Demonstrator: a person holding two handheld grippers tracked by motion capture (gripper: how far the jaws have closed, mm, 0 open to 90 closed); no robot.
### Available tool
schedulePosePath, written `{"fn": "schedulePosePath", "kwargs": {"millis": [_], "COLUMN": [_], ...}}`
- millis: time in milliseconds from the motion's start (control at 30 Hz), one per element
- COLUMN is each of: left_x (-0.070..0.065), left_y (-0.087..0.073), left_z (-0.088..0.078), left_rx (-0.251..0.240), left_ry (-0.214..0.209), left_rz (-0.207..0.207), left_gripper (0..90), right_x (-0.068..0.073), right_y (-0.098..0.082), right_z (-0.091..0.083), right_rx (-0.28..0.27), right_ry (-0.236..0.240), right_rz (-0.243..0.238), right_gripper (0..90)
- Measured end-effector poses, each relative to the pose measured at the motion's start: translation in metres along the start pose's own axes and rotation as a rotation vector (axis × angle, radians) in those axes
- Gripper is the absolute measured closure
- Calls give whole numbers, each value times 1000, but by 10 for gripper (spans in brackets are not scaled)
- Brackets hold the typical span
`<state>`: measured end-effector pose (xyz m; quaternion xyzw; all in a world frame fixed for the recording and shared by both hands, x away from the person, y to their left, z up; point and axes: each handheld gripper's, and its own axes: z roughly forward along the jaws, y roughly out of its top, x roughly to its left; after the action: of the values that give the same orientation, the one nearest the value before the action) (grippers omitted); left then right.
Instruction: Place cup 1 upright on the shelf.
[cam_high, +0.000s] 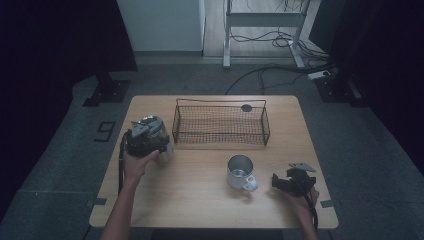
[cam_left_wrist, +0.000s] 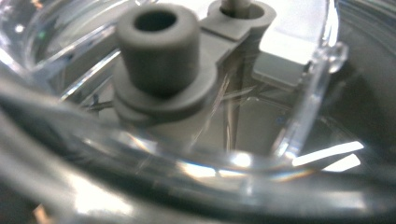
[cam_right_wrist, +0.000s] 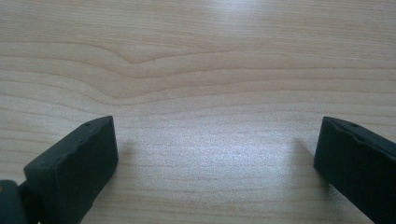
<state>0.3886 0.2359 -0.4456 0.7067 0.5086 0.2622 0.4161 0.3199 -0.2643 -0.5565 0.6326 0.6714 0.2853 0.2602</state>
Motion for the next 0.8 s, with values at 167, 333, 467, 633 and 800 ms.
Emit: {"fn": "schedulePosePath", "kwargs": {"millis": [167,333,467,633,800], "left_x": [-5,-10,-14,-19,-24], "left_y": [6,13,19,24,29], "left_z": [1,1,-1,-2,-3], "left_rx": [4,3,-6,-12,-20], "left_ry": [-9,-12,-15,-26,-34], "left_rz": [4,8,15,24,27], "left_gripper": [37,37,37,37,37], "right_x": [0,0,0,0,0], "right_y": [0,0,0,0,0], "right_z": [0,0,0,0,0], "right_rx": [1,0,0,1,1], "right_ry": [0,0,0,0,0], "right_rz": [1,1,0,1,1], "right_gripper": [0,0,0,0,0]}}
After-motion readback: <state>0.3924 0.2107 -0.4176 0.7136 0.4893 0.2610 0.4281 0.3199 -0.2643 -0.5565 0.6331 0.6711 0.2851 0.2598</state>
